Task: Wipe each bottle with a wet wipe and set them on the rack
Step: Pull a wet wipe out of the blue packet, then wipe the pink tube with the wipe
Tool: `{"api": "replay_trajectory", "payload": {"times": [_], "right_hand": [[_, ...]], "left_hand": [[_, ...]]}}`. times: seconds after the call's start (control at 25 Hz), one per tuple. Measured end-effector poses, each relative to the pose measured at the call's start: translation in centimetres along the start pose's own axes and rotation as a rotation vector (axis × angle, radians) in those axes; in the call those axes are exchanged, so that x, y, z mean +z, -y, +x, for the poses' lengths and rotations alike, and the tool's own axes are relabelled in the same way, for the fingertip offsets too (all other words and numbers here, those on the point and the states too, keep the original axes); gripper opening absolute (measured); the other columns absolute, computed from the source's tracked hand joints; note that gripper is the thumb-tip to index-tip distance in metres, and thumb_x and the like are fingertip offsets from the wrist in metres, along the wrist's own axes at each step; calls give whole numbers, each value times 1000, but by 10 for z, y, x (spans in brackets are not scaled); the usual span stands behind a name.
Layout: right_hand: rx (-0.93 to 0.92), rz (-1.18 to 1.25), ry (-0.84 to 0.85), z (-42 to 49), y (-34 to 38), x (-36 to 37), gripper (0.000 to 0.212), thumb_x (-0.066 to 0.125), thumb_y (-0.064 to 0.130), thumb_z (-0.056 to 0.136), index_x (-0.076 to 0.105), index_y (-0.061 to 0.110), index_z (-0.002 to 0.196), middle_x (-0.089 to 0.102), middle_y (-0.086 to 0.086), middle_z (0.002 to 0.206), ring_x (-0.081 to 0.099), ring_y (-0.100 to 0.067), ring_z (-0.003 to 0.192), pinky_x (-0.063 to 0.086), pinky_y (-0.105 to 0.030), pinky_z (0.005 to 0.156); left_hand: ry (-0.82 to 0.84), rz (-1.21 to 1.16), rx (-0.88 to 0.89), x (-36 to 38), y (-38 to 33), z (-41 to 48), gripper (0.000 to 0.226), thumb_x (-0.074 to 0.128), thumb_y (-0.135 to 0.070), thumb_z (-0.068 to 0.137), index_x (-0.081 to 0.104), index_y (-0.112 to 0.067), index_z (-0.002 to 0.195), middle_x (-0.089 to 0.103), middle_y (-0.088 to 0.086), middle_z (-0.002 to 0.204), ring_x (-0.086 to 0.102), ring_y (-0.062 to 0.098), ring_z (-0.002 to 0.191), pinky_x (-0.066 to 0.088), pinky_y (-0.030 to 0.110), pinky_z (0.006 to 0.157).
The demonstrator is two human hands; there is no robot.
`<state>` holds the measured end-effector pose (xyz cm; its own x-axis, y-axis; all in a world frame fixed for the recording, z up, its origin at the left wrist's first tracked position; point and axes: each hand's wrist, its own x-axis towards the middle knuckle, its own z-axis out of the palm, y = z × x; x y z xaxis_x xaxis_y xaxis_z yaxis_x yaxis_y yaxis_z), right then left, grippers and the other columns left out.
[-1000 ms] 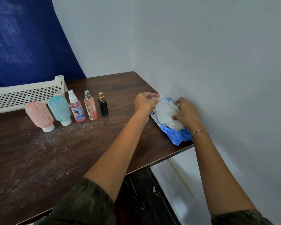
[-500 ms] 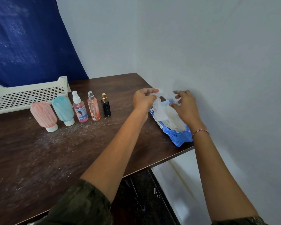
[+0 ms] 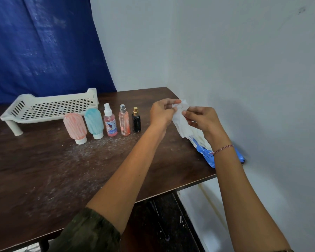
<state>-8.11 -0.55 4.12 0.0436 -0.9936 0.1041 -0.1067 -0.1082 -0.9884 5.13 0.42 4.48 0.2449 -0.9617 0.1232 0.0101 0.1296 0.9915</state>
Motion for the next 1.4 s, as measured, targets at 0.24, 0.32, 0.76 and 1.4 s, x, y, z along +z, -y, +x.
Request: {"api": "replay_trajectory", "payload": {"times": [0.24,0.32,0.76,1.4], "right_hand": [[10,138,37,-14,12,32,24,64,3,85,66,3,108,68,-2,75,63,-6,59,53,-18,60],[4,171,63,-20,15,46,23,63,7,86,67,8,109,71,-5,85,66,-9,69,54,-20,64],[-143,-80,251,-42,21,123,41,73,7,77,61,12,116,69,-2,98,69,-10,82,56,-22,65],[74,321,544,-56,22,181,20,58,14,90,70,16,106,69,-9,110,61,-30,108,51,-47,91]], "left_hand": [[-50,-3,48,-42,-9,-11,26,55,7,88,67,-16,95,68,-1,87,65,9,80,55,19,65],[-70,14,44,-57,-10,-14,24,59,3,87,66,-15,100,69,-1,91,64,7,83,53,15,61],[-247,-23,25,-136,-11,-32,14,61,-13,91,63,-20,104,67,2,102,67,13,90,58,25,64],[-31,-190,-142,-229,-8,-58,20,66,-20,88,66,-15,107,71,3,103,69,16,92,57,27,63]]}}
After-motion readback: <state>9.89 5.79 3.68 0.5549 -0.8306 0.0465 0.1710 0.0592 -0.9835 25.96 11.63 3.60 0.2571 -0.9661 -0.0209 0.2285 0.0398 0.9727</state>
